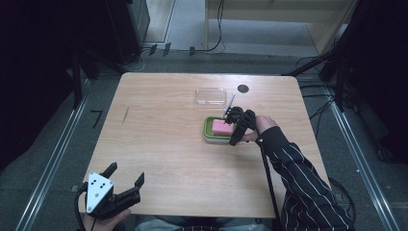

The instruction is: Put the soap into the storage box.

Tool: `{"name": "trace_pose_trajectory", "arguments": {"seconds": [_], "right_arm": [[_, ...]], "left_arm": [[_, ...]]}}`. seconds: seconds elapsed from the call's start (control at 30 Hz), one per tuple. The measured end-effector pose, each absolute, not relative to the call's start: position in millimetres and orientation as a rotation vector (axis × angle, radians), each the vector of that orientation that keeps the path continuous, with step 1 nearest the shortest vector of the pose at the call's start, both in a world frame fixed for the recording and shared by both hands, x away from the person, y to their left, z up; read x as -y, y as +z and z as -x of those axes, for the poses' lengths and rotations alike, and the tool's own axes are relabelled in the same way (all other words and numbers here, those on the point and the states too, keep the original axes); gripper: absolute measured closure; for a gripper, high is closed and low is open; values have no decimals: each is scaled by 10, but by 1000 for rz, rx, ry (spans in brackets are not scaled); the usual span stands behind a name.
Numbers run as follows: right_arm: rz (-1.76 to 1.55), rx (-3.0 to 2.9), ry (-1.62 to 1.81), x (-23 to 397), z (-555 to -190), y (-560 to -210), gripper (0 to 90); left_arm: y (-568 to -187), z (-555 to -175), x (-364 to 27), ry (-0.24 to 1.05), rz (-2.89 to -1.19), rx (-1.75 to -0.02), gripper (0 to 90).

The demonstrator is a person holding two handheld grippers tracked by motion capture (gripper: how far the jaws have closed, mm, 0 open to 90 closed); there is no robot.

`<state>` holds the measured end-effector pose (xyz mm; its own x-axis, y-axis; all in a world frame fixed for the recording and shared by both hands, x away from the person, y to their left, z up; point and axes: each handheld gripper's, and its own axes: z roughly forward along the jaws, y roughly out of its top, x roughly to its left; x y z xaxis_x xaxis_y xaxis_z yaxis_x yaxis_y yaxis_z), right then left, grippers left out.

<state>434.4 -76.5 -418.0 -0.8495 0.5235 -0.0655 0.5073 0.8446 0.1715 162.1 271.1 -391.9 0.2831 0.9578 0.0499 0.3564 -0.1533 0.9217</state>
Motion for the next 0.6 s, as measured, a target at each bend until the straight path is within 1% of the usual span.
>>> {"name": "trace_pose_trajectory", "arguments": {"seconds": [0.17, 0.6], "right_arm": [[-902, -2883, 212, 872, -4243, -4163, 94], [-975, -2854, 165, 1018, -3972, -4156, 94]], "left_arm": [[-3922, -1630, -2713, 864, -1688, -1206, 143], [-3922, -1665, -2683, 854, -1692, -1190, 143]]}}
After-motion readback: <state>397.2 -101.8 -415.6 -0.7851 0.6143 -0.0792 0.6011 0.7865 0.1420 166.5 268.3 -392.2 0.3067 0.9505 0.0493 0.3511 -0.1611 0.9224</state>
